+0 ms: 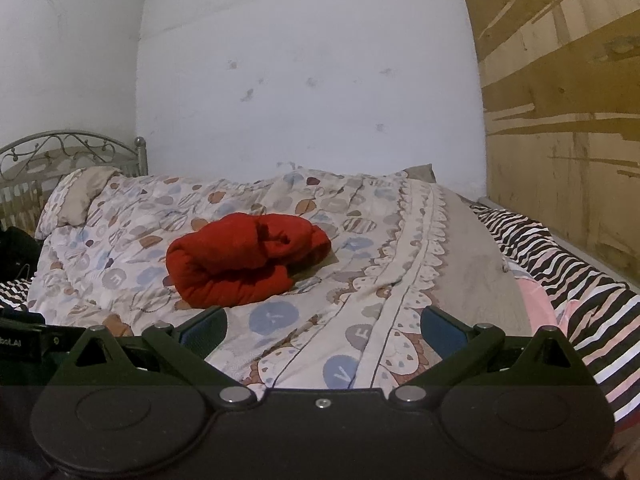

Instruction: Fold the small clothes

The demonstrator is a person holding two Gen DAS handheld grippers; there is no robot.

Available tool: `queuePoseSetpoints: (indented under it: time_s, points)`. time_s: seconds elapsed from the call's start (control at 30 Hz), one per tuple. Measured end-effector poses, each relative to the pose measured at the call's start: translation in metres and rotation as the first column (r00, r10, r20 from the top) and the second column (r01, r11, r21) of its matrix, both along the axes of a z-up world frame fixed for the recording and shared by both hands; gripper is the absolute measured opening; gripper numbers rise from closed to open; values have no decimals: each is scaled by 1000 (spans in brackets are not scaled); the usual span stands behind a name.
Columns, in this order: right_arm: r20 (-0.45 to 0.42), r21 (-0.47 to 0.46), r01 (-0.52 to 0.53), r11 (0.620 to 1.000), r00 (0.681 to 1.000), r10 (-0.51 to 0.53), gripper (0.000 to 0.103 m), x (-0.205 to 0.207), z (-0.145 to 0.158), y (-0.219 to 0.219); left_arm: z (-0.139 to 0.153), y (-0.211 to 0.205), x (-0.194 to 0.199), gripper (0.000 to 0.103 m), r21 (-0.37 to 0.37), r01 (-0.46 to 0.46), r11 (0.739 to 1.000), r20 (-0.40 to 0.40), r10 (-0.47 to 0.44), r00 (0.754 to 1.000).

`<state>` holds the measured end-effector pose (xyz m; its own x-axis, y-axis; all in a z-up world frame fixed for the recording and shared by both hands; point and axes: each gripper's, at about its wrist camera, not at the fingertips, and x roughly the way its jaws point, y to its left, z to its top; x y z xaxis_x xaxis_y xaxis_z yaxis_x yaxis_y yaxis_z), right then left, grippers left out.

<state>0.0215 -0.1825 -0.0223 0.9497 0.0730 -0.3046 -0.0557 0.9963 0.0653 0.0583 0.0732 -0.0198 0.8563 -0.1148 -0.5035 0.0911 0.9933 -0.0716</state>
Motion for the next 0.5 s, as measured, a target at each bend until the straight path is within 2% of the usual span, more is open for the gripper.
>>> queuePoseSetpoints:
  time_s: [0.5]
  points:
    - [4, -1, 1, 1000, 1000, -1, 103, -1, 2, -1, 0, 0, 0, 102, -4, 1, 1000, -6, -1, 1000]
